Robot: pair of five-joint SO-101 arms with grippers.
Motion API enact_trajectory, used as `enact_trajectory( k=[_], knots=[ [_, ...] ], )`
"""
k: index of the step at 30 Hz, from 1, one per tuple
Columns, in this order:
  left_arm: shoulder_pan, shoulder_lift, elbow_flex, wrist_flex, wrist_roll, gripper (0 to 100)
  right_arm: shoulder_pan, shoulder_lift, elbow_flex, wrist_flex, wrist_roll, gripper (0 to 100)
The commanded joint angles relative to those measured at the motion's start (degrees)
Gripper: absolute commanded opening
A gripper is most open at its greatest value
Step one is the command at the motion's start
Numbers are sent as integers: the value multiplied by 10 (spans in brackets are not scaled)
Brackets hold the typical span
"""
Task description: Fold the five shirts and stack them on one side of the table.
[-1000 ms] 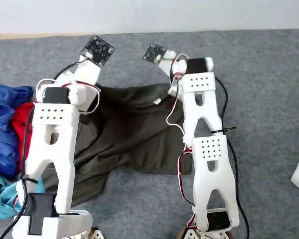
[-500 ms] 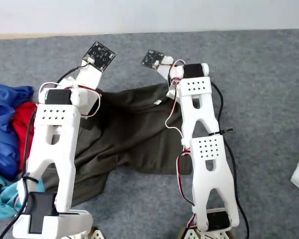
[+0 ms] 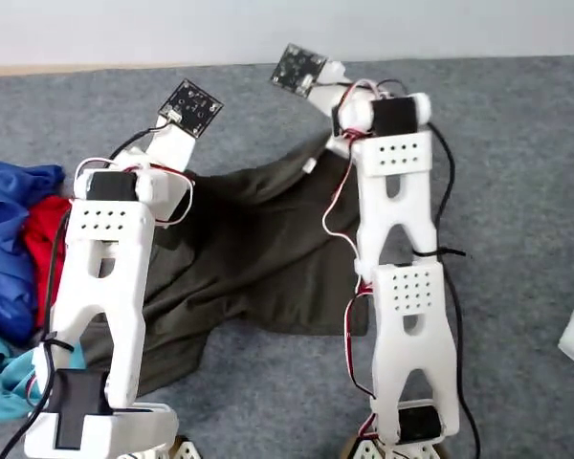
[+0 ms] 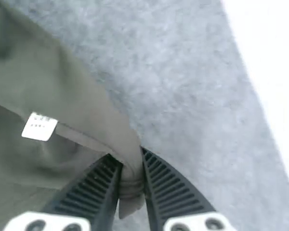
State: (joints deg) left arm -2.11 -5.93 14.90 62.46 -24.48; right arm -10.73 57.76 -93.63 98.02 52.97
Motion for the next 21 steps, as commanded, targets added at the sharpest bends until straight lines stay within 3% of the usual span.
enact_trajectory(
  k=[1,5,12,17,21],
  knots=[
    [-12,-25,-41,18,19,4,28,-91,-27,13,-6,11],
    [-39,-83,-120,20,84,4,75,-161,-27,31,-30,11],
    [-39,-151,-210,21,98,4,161,-277,16,49,-92,11],
    [-39,-182,-262,22,102,4,163,-398,127,49,-139,11],
    [-39,-208,-329,22,155,4,150,-502,215,48,-178,11]
  ],
)
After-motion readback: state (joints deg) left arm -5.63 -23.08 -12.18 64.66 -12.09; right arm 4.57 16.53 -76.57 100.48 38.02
